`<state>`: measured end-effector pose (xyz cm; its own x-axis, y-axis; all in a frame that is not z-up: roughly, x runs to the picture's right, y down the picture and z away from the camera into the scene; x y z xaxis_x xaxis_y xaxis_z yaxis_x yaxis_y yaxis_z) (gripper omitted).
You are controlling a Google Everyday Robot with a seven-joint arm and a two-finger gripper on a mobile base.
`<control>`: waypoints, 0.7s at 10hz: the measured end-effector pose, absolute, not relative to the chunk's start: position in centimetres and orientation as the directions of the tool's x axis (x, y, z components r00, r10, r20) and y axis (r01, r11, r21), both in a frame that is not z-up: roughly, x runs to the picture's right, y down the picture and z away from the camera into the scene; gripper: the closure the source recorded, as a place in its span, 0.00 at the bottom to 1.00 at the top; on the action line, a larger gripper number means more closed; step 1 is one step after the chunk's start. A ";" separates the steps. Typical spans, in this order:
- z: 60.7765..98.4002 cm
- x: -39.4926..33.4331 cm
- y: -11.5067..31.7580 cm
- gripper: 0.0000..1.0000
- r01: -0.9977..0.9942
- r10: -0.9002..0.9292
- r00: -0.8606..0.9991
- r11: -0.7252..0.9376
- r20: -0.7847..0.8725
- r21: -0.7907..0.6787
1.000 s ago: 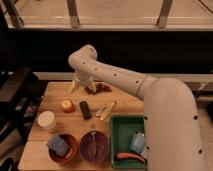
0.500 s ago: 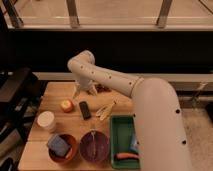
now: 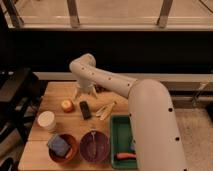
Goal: Wipe table surface with eraser
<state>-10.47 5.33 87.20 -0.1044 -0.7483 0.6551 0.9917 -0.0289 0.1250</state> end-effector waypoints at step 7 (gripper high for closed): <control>88.5 -10.9 5.8 0.20 0.996 -0.747 -0.072 -0.015 0.661 0.092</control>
<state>-10.88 5.82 88.53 -0.0724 -0.7472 0.6606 0.9957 -0.0152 0.0919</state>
